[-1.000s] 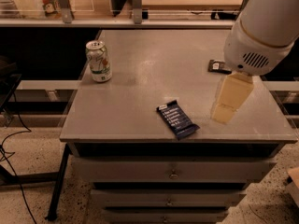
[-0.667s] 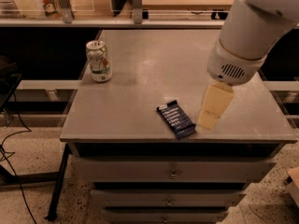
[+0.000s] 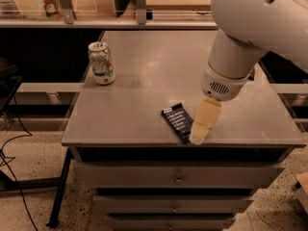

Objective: Move rxbar blueberry near 7up can

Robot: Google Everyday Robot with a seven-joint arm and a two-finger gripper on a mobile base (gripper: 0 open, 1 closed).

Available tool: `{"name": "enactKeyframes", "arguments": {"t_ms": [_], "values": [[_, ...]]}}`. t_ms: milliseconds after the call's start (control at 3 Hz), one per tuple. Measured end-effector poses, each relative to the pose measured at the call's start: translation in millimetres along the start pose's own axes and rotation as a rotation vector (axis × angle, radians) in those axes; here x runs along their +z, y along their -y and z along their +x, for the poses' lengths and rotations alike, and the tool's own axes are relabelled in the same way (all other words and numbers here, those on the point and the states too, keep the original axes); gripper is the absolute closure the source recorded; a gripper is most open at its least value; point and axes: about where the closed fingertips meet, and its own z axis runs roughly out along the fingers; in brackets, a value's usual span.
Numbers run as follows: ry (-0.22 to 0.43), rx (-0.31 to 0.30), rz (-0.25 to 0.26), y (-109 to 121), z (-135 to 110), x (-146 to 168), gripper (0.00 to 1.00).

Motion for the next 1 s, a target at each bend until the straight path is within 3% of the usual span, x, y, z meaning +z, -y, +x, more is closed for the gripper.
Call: {"name": "enactKeyframes", "arguments": {"t_ms": [1000], "values": [[-0.027,0.094,-0.007,-1.6,-19.9,26.4,0.00]]}}
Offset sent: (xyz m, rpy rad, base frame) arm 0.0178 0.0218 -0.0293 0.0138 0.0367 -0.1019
